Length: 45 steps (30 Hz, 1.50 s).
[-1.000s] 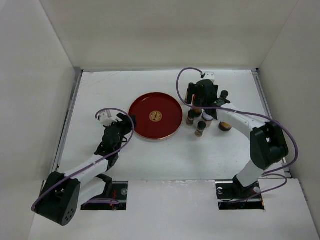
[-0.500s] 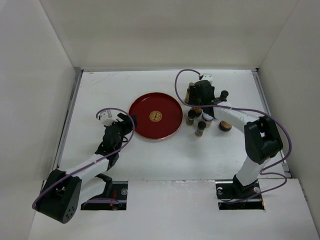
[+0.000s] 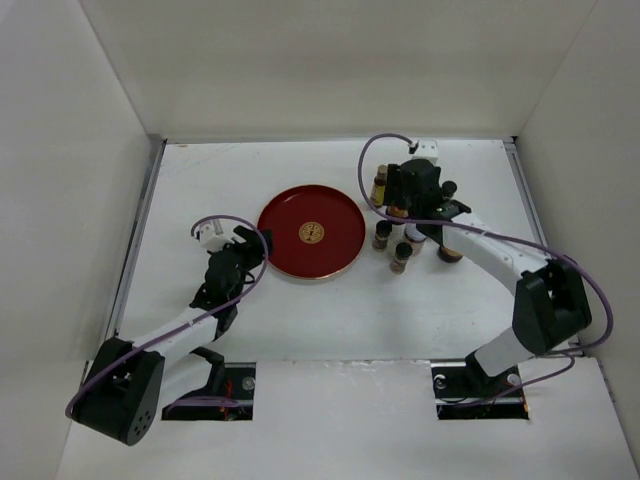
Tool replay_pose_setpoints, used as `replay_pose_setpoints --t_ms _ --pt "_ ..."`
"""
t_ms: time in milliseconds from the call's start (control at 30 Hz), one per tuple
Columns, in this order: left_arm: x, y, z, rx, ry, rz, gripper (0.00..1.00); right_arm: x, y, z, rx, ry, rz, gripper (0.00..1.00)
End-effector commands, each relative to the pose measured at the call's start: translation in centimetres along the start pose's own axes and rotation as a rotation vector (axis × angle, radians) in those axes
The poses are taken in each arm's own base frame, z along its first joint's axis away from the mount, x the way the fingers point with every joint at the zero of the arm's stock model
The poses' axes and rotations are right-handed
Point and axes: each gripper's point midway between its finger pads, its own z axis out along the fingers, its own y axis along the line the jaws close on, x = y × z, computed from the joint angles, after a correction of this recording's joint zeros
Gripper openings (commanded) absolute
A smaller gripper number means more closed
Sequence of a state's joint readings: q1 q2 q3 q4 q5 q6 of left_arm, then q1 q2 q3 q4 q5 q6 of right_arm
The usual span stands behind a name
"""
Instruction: Organize the condiment bottles
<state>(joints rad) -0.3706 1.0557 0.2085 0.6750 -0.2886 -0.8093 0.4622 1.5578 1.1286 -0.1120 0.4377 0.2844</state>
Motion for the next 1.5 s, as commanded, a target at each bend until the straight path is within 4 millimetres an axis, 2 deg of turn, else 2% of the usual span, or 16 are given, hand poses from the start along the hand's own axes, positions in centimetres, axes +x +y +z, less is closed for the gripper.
replay_pose_setpoints --t_ms 0,200,300,433,533,667,900,1067,1200,1267,1333,1467 --pt "-1.2 -1.0 -0.2 0.046 -0.046 -0.030 0.66 -9.6 2.8 -4.4 -0.103 -0.299 0.101 0.50" --pt "-1.5 -0.8 -0.4 0.044 -0.058 -0.035 0.66 -11.7 6.9 -7.4 -0.217 -0.366 0.099 0.49" --pt "-1.9 -0.4 -0.5 0.029 -0.076 -0.036 0.66 -12.2 10.6 -7.9 -0.298 -0.385 0.087 0.49" --pt "-2.0 0.9 -0.4 -0.012 -0.082 -0.056 0.66 -11.1 17.0 -5.8 -0.395 -0.346 0.059 0.49" --pt "-2.0 1.6 -0.3 -0.032 -0.084 -0.060 0.66 -10.4 20.9 -3.9 -0.426 -0.337 0.038 0.50" --pt "-2.0 2.0 -0.4 -0.047 -0.085 -0.073 0.66 -10.0 24.6 -1.2 -0.434 -0.330 0.022 0.51" --pt "-1.5 2.2 -0.1 -0.056 -0.068 -0.080 0.66 -8.1 27.8 2.6 -0.430 -0.298 0.013 0.52" --pt "-1.5 2.1 -0.1 -0.046 -0.062 -0.085 0.67 -6.3 29.1 4.2 -0.412 -0.281 0.000 0.53" --pt "-1.5 2.3 -0.1 -0.056 -0.064 -0.083 0.67 -4.7 29.4 4.6 -0.402 -0.262 -0.019 0.75" --pt "-1.5 2.2 -0.1 -0.051 -0.064 -0.085 0.67 -5.0 29.2 4.0 -0.409 -0.266 -0.010 0.85" --pt "-1.4 2.2 0.0 -0.054 -0.062 -0.080 0.67 -6.0 28.9 2.8 -0.424 -0.278 0.004 0.91" --pt "-1.5 2.2 0.0 -0.050 -0.060 -0.083 0.67 -10.1 27.3 -1.5 -0.466 -0.345 0.044 0.95"
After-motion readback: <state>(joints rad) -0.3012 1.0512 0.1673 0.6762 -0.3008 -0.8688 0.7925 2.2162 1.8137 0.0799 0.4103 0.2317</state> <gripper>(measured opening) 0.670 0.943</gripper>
